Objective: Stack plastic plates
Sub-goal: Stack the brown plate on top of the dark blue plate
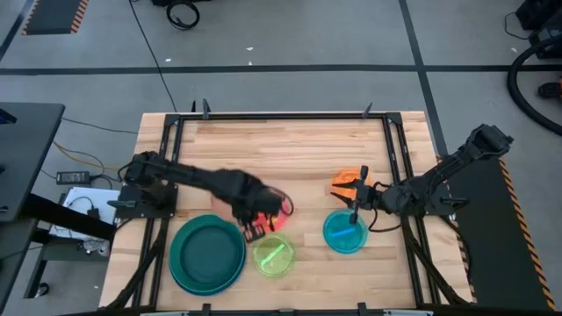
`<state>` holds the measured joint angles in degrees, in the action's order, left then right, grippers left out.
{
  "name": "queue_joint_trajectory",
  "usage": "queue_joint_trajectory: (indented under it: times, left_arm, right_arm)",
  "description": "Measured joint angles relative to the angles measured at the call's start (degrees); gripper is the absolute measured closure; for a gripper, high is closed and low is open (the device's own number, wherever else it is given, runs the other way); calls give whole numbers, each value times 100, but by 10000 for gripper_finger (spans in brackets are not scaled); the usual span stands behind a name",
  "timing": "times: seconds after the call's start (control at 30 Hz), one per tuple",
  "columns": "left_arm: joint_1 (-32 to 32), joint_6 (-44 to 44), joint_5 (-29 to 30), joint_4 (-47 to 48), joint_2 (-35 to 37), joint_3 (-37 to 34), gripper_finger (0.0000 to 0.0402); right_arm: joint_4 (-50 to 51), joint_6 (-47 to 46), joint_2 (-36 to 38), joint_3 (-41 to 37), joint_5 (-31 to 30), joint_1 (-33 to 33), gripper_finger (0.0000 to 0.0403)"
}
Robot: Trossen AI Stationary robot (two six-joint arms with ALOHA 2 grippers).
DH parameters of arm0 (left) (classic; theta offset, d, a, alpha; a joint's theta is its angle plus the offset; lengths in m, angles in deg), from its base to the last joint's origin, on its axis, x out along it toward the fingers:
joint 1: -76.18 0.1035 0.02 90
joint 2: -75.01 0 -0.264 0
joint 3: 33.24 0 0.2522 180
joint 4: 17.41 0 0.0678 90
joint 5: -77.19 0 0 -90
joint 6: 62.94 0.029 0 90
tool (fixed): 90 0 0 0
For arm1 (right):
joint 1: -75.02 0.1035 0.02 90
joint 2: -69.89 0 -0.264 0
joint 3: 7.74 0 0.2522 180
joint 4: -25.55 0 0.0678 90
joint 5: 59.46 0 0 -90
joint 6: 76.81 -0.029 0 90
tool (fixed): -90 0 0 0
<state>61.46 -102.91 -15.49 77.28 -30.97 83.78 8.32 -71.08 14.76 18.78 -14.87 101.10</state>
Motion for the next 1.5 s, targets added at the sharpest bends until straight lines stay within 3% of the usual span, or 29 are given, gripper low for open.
queue_joint_trajectory:
  times: [0.27, 0.53, 0.83, 1.13, 1.5]
  left_arm:
    - [-801, -1804, 13, -4, -2, 0, 400]
    - [-1455, -3338, 39, -134, -9, -355, 400]
    - [-1996, -4579, 40, -1050, -11, -868, 400]
    - [-2276, -5177, -4, -1590, -13, -1373, 400]
    - [-2317, -4956, -16, -1581, -462, -1381, 400]
  right_arm:
    - [-547, 881, 0, 1, 236, -790, 278]
    - [-1071, 1277, -2, 2, 1211, -1711, 278]
    - [-1417, 1352, -2, 2, 2188, -2515, 278]
    - [-1539, 1211, -2, 0, 2761, -2924, 278]
    - [-1515, 1089, -2, 1, 3014, -3001, 278]
